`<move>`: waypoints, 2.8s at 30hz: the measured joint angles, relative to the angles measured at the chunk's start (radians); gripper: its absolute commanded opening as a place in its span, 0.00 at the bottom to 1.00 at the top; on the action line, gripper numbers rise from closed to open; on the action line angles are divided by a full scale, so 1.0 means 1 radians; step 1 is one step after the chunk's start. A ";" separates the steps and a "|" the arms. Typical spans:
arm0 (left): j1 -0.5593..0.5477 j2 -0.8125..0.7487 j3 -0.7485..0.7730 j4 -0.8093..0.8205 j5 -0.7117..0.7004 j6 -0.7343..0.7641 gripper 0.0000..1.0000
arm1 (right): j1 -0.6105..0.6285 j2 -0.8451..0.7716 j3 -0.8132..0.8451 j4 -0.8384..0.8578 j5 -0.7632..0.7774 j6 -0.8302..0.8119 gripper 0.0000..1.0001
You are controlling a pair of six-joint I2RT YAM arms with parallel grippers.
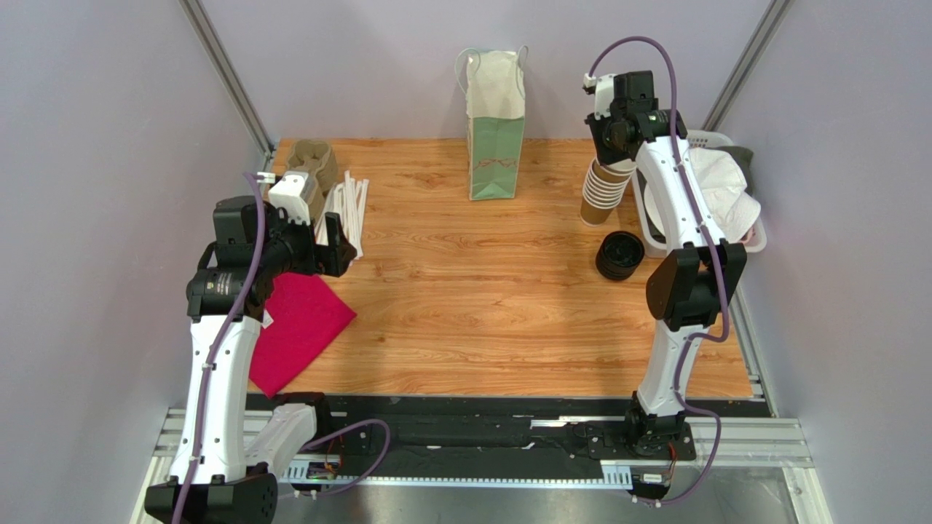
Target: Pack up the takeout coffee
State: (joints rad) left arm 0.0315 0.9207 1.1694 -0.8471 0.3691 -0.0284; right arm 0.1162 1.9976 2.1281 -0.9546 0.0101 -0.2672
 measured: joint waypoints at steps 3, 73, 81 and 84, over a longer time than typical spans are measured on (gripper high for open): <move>0.000 0.000 0.000 0.000 0.001 0.000 0.99 | 0.000 0.000 0.000 -0.003 0.000 0.000 0.05; -0.809 0.985 0.080 1.422 0.243 1.360 0.58 | 0.084 -0.037 0.039 -0.054 0.102 -0.202 0.00; -0.830 1.302 0.415 1.583 0.166 1.440 0.62 | 0.084 -0.034 0.052 -0.068 0.094 -0.201 0.00; -0.831 1.341 0.471 1.600 0.154 1.464 0.58 | 0.084 -0.034 0.060 -0.070 0.092 -0.201 0.00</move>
State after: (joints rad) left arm -0.7998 2.2616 1.6405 0.7532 0.5236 1.4361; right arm 0.1997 1.9640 2.1876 -1.0248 0.1020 -0.4683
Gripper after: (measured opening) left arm 0.622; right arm 0.009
